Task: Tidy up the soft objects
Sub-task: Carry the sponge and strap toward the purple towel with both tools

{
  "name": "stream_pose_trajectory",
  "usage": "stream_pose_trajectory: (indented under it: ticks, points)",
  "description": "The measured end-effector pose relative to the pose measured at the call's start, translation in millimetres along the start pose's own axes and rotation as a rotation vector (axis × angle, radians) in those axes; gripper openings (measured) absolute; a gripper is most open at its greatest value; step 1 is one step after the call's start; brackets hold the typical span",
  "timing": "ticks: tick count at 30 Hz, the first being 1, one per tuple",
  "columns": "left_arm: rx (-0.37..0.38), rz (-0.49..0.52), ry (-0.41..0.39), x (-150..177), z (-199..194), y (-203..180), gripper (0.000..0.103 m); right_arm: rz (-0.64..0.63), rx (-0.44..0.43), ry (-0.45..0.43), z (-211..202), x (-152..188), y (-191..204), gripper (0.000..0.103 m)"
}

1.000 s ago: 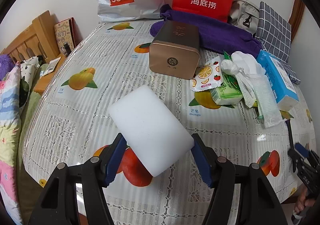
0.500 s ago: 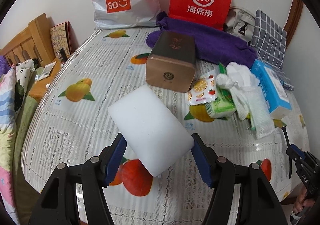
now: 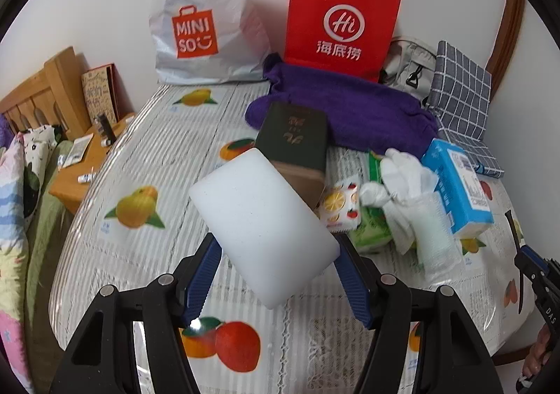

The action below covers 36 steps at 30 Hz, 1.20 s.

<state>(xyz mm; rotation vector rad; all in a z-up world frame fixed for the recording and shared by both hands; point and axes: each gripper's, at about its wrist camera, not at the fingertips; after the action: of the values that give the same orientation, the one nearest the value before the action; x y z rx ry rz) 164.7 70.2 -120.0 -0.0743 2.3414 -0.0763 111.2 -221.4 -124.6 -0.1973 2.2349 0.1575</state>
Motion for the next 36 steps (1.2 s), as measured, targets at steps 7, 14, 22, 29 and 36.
stream_pose_trajectory:
  ticks: [7,14,22,29,36]
  points:
    - [-0.004,0.018,-0.027,-24.7,-0.8,-5.3,0.064,0.029,0.001,0.001,9.3,-23.6,-2.4,0.020]
    - [-0.017,0.014,-0.057,-47.8,1.1,-3.5,0.064,0.010,-0.015,-0.017,16.3,-58.4,3.4,0.020]
    - [0.010,0.015,-0.082,-75.2,5.5,-4.5,0.064,0.058,-0.036,-0.036,34.4,-89.5,1.0,0.020]
    - [-0.014,0.043,-0.111,-97.6,13.7,-12.2,0.064,0.063,-0.038,-0.043,53.7,-108.0,-2.0,0.020]
    - [-0.027,0.064,-0.123,-116.6,22.8,-20.0,0.064,0.067,-0.033,-0.043,73.5,-124.7,-10.6,0.020]
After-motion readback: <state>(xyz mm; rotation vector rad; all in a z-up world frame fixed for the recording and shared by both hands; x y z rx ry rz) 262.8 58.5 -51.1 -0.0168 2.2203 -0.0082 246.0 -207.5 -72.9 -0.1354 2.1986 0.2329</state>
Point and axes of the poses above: each gripper's, at about its wrist camera, not at the fingertips, and z roughly the way its jaws point, y to its left, x to its underside, and after that the axes turned 8 degrees about -y, right-handed
